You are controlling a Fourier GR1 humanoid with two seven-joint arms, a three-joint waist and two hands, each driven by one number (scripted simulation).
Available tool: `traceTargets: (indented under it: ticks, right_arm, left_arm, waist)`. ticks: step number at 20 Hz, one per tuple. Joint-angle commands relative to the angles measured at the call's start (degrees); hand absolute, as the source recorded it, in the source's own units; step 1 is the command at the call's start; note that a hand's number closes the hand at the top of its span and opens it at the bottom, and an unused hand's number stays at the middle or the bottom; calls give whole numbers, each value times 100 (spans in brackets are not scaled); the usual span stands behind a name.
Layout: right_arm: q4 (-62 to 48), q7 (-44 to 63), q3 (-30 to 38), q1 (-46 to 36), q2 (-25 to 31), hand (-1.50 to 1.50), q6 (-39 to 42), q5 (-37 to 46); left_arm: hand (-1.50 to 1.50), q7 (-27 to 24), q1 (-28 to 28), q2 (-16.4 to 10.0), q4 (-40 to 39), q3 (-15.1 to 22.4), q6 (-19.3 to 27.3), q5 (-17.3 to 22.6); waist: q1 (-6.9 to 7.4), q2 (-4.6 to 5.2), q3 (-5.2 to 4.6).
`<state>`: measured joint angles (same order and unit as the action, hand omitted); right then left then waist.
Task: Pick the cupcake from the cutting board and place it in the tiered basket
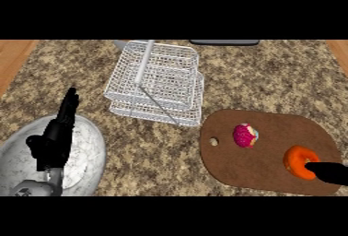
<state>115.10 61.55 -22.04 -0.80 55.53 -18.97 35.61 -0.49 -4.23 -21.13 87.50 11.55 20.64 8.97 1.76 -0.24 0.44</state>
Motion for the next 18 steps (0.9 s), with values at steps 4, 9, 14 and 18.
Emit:
traceTargets:
  ticks: [4,9,14,18]
  right_arm:
    - [-107,1515,-557,-388,-272,-150,1241,593]
    - [-246,1951,-794,-704,-841,-150,1676,772]
    - [-515,2112,-897,-1024,-1488,-150,1969,917]
    - [-1037,2138,-1019,-1356,-2037,-150,2200,1191]
  left_arm:
    - [0,407,438,395,-487,475,7,-20]
    - [0,305,419,329,-622,394,-110,3]
    - [0,355,492,362,-601,401,-110,-4]
    - [0,396,378,408,-644,415,-172,22]
  waist:
    - [60,102,-100]
    - [107,120,-109]
    - [73,82,-88]
    - [103,110,-87]
